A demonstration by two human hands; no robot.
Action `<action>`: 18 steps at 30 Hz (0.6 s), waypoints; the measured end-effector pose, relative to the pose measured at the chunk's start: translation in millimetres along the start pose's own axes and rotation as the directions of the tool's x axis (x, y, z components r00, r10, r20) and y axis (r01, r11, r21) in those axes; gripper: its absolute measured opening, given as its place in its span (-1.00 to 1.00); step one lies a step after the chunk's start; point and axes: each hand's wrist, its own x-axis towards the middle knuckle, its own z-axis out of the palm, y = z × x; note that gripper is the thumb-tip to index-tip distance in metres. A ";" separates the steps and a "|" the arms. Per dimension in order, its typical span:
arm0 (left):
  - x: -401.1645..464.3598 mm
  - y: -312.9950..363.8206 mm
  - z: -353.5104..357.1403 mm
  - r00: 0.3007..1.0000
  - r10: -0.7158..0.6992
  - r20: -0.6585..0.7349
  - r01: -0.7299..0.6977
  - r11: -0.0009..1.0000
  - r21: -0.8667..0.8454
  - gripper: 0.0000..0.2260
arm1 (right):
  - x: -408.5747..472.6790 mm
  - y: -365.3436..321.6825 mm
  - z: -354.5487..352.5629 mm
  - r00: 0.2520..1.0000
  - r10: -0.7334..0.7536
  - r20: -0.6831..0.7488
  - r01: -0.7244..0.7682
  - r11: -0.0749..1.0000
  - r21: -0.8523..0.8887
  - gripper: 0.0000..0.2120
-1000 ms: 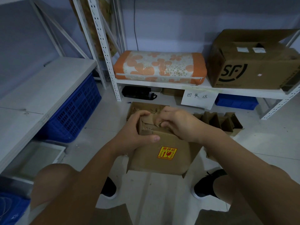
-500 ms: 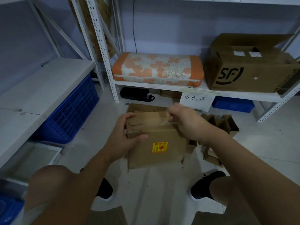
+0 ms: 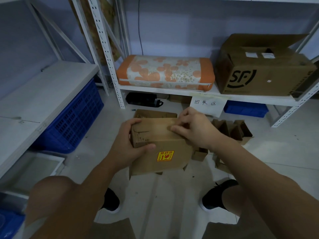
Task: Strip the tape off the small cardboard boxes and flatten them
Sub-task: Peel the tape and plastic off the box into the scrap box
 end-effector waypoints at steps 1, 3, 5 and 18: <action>0.6 -0.3 2.0 1.000 0.013 0.005 -0.013 1.000 0.012 -0.17 | 0.1 -1.4 2.6 1.000 0.011 -0.009 -0.011 1.000 0.005 -0.80; 1.0 -1.6 5.7 0.999 0.030 0.020 -0.030 0.999 0.027 -0.17 | -0.1 -3.8 6.9 0.996 0.076 -0.038 -0.075 0.997 0.037 -0.85; 0.6 -2.5 9.0 0.999 0.040 0.033 -0.041 0.999 0.027 -0.17 | -1.2 -4.1 9.7 0.978 0.190 -0.088 -0.180 0.977 0.114 -0.84; 13.8 9.0 22.6 0.990 0.137 0.028 -0.139 0.985 0.104 -0.20 | -4.5 12.9 6.4 0.938 0.331 -0.107 -0.317 0.940 0.128 -0.84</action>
